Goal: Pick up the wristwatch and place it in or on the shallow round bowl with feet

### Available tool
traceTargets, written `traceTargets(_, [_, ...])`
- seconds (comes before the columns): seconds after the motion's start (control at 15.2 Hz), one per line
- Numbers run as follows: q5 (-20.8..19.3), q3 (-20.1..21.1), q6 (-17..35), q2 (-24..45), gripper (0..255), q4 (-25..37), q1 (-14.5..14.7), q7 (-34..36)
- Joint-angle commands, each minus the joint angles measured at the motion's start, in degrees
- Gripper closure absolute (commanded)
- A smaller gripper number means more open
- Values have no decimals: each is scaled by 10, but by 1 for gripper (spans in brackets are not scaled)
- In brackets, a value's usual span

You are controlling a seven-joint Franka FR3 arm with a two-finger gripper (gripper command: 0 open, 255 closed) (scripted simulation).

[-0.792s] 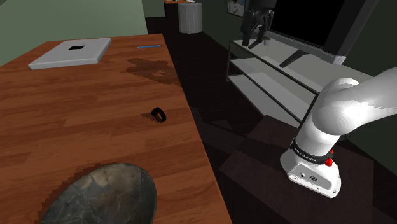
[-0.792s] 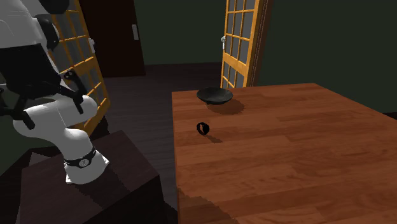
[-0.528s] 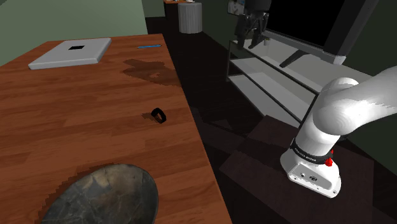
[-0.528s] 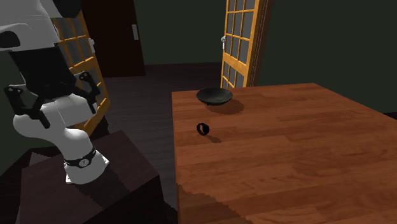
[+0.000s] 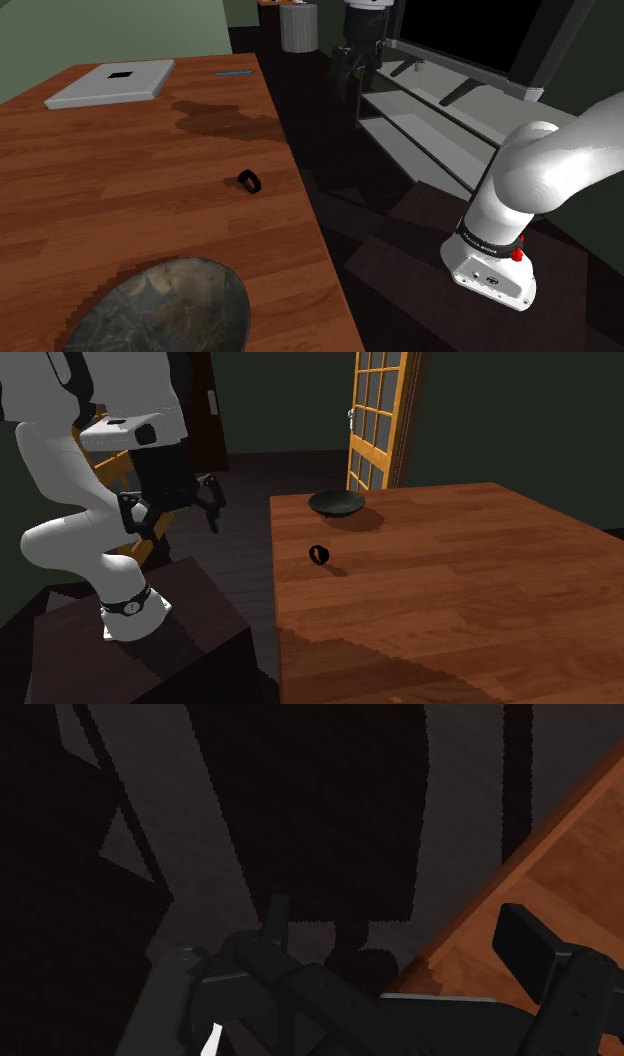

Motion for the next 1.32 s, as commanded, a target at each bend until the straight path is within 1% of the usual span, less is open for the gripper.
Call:
traceTargets(0.0, [6, 29, 17, 22, 0, 8, 7, 26])
traceTargets(0.33, [5, 95, 58, 90, 0, 39, 16, 85])
traceTargets(0.66, [-19, 162, 92, 174, 0, 85, 18, 152])
traceTargets(0.86, [-47, 202, 107, 232, 0, 121, 18, 198])
traceTargets(0.99, [-72, 228, 114, 275, 0, 149, 19, 231])
traceTargets(1.25, [-142, 271, 117, 372, 0, 213, 31, 305])
